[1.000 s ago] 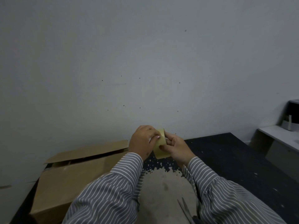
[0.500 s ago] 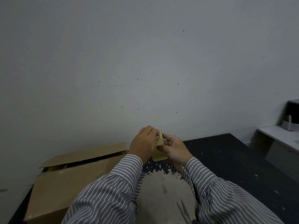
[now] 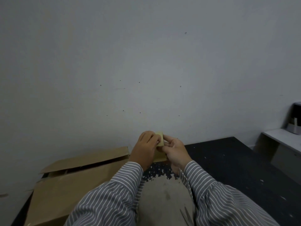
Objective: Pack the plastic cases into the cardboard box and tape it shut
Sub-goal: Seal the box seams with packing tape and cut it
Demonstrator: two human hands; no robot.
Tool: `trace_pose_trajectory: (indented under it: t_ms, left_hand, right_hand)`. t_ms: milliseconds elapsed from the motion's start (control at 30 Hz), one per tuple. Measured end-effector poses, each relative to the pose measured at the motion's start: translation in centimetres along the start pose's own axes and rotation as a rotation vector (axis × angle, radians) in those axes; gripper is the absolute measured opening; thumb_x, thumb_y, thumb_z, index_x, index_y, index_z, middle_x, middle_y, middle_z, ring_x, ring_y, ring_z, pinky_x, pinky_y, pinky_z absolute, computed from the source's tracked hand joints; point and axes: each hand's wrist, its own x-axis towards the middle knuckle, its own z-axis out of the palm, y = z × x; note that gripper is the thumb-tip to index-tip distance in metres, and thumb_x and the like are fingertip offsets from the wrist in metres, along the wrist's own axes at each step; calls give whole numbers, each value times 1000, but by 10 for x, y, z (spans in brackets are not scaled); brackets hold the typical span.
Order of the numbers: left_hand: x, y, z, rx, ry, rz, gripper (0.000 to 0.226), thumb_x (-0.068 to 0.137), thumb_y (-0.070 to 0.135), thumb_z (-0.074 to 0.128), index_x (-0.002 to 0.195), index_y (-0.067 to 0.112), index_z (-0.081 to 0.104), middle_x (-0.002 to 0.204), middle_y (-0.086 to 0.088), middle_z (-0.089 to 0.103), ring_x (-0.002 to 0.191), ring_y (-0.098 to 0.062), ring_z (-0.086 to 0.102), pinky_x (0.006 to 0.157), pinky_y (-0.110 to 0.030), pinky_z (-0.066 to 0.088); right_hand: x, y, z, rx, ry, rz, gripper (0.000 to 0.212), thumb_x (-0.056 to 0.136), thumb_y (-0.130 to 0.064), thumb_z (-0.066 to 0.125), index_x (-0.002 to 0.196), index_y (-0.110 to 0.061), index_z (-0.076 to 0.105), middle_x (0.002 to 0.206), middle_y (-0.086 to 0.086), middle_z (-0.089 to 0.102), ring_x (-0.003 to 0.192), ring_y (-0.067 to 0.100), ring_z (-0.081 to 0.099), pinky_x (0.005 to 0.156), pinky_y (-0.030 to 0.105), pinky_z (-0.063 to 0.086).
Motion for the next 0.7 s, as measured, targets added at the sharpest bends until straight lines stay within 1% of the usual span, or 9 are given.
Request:
trace_pose_trajectory:
  t_ms: [67, 133, 200, 300, 367, 467, 533, 600, 700]
  left_hand:
    - [1, 2, -2, -61, -11, -26, 15, 84, 11, 40, 77, 8, 53, 78, -14, 57, 78, -14, 38, 72, -23, 37]
    - [4, 4, -3, -125, -38, -75, 24, 88, 16, 37, 82, 6, 57, 85, -15, 56, 81, -12, 41, 70, -19, 38]
    - [8, 6, -6, -188, -88, -151, 38, 90, 28, 31, 95, 5, 61, 96, -12, 52, 86, -15, 44, 74, -24, 39]
    - [15, 7, -9, -188, -131, -155, 47, 87, 35, 27, 99, 7, 63, 100, -10, 50, 89, -17, 44, 74, -26, 39]
    - [17, 9, -10, -149, -145, -115, 44, 87, 32, 29, 95, 5, 64, 98, -14, 54, 84, -19, 46, 70, -27, 40]
    - [17, 9, -12, -135, -149, -92, 35, 85, 24, 36, 89, 3, 64, 89, -14, 58, 77, -26, 53, 64, -27, 42]
    - [19, 8, -14, -119, -162, -82, 30, 86, 22, 41, 88, 4, 64, 87, -13, 59, 78, -27, 54, 67, -22, 37]
    - [23, 8, -15, -101, -179, -67, 22, 88, 19, 47, 91, 5, 64, 92, -12, 60, 84, -26, 53, 71, -20, 33]
    - [30, 9, -18, -109, -215, -87, 14, 91, 15, 53, 99, 10, 63, 102, -7, 58, 92, -19, 48, 77, -20, 32]
  right_hand:
    - [2, -1, 2, 32, 22, 7, 46, 85, 5, 55, 128, -12, 54, 106, 4, 69, 102, 20, 61, 102, 46, 44]
    - [3, -4, 0, 14, 5, -21, 45, 86, 4, 54, 126, -15, 55, 103, 2, 69, 99, 19, 62, 98, 42, 47]
    - [2, -11, -2, -21, -14, -53, 40, 88, 2, 54, 122, -20, 57, 100, -1, 69, 95, 14, 61, 93, 36, 47]
    - [0, -15, -5, -26, -8, -48, 31, 89, -2, 53, 92, -32, 61, 94, -5, 66, 91, 14, 58, 97, 44, 45]
    - [-3, -15, -6, -22, -3, -44, 34, 89, -1, 52, 84, -34, 60, 93, -5, 66, 93, 17, 58, 101, 48, 44]
    - [-6, -13, -7, -69, -21, -59, 34, 89, 0, 51, 87, -33, 61, 93, -4, 67, 92, 14, 59, 101, 49, 45]
    - [-8, -14, -7, -109, -41, -76, 35, 89, 1, 51, 90, -33, 60, 94, -5, 67, 90, 11, 60, 99, 45, 47]
    - [-10, -16, -8, -128, -52, -90, 36, 90, 1, 50, 93, -34, 59, 95, -6, 66, 91, 9, 59, 92, 36, 49]
    - [-13, -19, -12, -170, -68, -101, 34, 91, -1, 50, 110, -28, 57, 96, -10, 63, 91, 6, 55, 80, 21, 45]
